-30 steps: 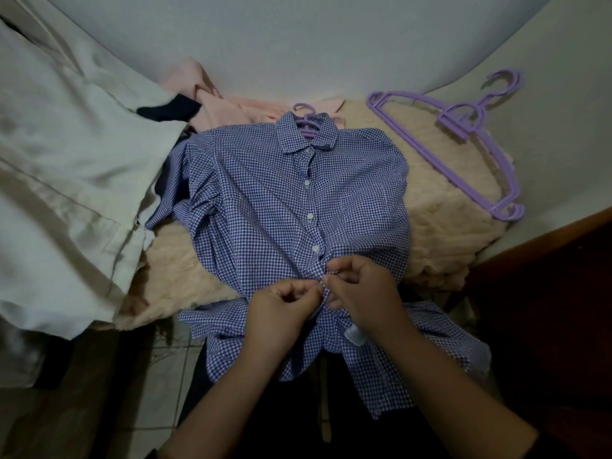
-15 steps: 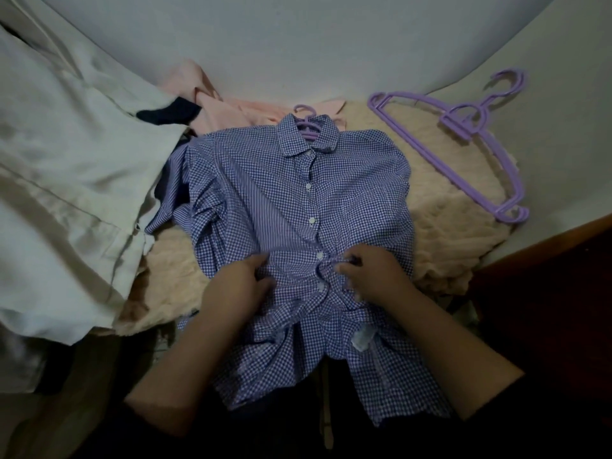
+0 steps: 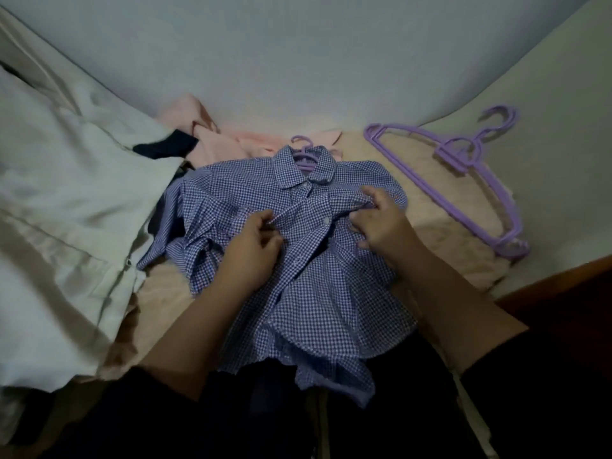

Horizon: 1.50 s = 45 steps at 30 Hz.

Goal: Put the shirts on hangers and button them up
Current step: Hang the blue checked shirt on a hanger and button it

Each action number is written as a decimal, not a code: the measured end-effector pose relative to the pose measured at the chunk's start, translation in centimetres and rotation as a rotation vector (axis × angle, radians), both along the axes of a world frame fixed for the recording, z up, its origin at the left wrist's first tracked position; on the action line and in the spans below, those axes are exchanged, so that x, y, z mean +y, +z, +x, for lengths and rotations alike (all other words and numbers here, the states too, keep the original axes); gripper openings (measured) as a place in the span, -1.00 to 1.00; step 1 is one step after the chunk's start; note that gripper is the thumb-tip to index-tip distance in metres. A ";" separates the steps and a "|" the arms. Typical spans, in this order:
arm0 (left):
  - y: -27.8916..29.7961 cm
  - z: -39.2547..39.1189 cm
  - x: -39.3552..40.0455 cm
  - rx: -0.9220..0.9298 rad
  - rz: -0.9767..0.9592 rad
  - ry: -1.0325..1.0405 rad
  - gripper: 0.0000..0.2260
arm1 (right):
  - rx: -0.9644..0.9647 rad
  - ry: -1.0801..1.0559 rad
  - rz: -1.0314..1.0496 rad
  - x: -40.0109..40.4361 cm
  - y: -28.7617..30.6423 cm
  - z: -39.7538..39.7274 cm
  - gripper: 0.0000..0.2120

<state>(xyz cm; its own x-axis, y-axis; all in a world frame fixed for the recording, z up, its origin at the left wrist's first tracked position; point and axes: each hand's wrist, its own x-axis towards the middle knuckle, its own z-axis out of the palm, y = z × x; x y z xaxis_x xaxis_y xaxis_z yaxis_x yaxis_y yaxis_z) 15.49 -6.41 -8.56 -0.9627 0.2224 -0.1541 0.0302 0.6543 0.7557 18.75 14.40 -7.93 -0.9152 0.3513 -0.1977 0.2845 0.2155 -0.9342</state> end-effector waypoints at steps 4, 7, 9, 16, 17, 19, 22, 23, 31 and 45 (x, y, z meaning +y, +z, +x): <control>-0.1 3.2 -0.4 0.155 0.068 0.029 -0.52 | 0.119 -0.022 0.164 -1.4 -0.4 4.2 -0.41; -0.4 5.3 -1.0 0.216 -0.056 -0.001 -0.60 | 0.042 0.029 0.287 -2.8 -0.7 7.3 -0.42; -0.6 6.3 -1.1 0.178 -0.088 -0.033 -0.61 | -0.076 0.123 0.345 -3.4 -1.2 8.6 -0.48; 0.4 7.7 -1.5 -0.113 0.352 0.115 -0.77 | -0.180 0.211 0.079 -5.9 -0.4 10.2 -0.63; 0.4 8.0 -1.4 -0.097 0.313 0.095 -0.76 | -0.205 0.206 -0.056 -6.4 -0.3 10.2 -0.61; 0.0 8.4 -1.3 -0.026 0.220 0.090 -0.73 | -0.227 0.108 -0.237 -6.9 -0.4 10.0 -0.68; -0.6 9.2 -1.2 0.183 0.066 0.081 -0.67 | -0.217 -0.012 -0.260 -7.0 -0.8 9.5 -0.75; -0.8 9.5 -1.1 0.273 -0.005 0.039 -0.67 | -0.215 -0.011 -0.218 -6.9 -1.0 9.4 -0.74; -1.1 9.2 0.4 0.317 -0.132 -0.209 -0.52 | -0.251 0.071 0.087 -6.0 -1.5 7.0 -0.73; 0.3 8.9 1.1 0.072 0.060 0.041 -0.73 | -0.357 -0.035 -0.258 -6.2 -0.9 8.1 -0.79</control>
<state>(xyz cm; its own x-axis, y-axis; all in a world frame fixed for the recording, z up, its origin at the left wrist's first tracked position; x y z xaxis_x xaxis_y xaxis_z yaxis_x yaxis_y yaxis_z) 24.34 -5.35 -8.21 -0.9793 0.1893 -0.0713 0.0602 0.6095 0.7905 26.81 8.21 -8.84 -0.7619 0.2784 -0.5849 0.6023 -0.0276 -0.7978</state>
